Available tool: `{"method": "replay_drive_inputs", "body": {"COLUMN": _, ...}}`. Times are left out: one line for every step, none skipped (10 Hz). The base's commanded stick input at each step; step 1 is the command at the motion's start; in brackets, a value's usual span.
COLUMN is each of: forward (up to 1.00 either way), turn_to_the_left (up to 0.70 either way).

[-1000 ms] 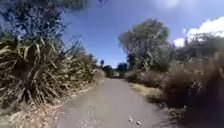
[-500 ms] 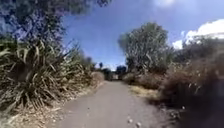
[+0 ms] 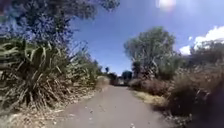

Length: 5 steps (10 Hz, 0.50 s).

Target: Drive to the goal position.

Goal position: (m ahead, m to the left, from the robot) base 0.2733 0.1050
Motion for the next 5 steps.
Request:
{"method": "replay_drive_inputs", "body": {"forward": 1.0, "turn_to_the_left": 0.0}}
{"method": "replay_drive_inputs", "body": {"forward": 1.0, "turn_to_the_left": 0.0}}
{"method": "replay_drive_inputs", "body": {"forward": 1.0, "turn_to_the_left": 0.0}}
{"method": "replay_drive_inputs", "body": {"forward": 1.0, "turn_to_the_left": 0.0}}
{"method": "replay_drive_inputs", "body": {"forward": 1.0, "turn_to_the_left": 0.0}}
